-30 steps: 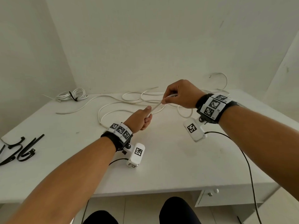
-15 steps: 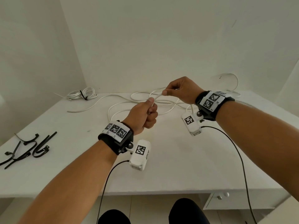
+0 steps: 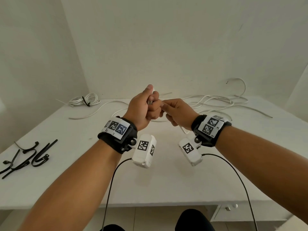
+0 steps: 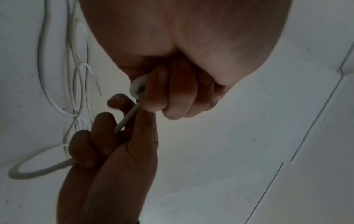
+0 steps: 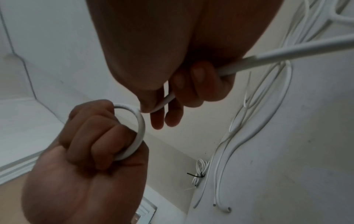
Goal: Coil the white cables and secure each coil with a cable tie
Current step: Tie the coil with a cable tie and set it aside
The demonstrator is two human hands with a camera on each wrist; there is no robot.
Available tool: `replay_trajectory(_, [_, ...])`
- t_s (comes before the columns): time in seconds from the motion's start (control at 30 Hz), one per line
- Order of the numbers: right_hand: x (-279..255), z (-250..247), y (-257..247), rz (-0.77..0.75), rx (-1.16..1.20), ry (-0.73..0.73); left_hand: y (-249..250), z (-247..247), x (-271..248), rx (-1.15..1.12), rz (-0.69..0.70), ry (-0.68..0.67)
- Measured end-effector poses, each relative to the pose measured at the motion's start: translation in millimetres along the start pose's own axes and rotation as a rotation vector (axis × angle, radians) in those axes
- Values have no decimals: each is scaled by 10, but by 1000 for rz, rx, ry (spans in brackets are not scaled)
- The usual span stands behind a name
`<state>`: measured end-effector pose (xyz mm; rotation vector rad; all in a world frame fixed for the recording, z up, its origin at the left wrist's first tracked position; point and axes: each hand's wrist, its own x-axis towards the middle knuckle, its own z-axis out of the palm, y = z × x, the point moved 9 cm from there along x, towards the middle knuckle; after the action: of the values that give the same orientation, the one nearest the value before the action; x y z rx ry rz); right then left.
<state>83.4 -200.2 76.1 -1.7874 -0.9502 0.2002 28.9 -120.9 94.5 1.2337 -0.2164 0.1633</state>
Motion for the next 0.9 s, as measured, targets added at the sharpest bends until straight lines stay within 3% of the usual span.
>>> replay_trajectory(0.13, [-3, 7, 6, 15, 50, 35, 59, 20, 29, -48, 57, 53])
replay_trajectory(0.43, [-69, 158, -50, -7, -333, -10, 109, -200, 144, -5, 179, 250])
replay_trajectory(0.6, [-107, 354, 0, -62, -605, -96, 152, -452, 170, 488, 237, 316])
replay_trajectory(0.8, [-116, 344, -134, -150, -650, -142, -79, -611, 131, 1136, 35, 224])
replay_trajectory(0.9, [-75, 262, -282, -205, -654, -108, -247, -579, 78, 1212, -79, 83])
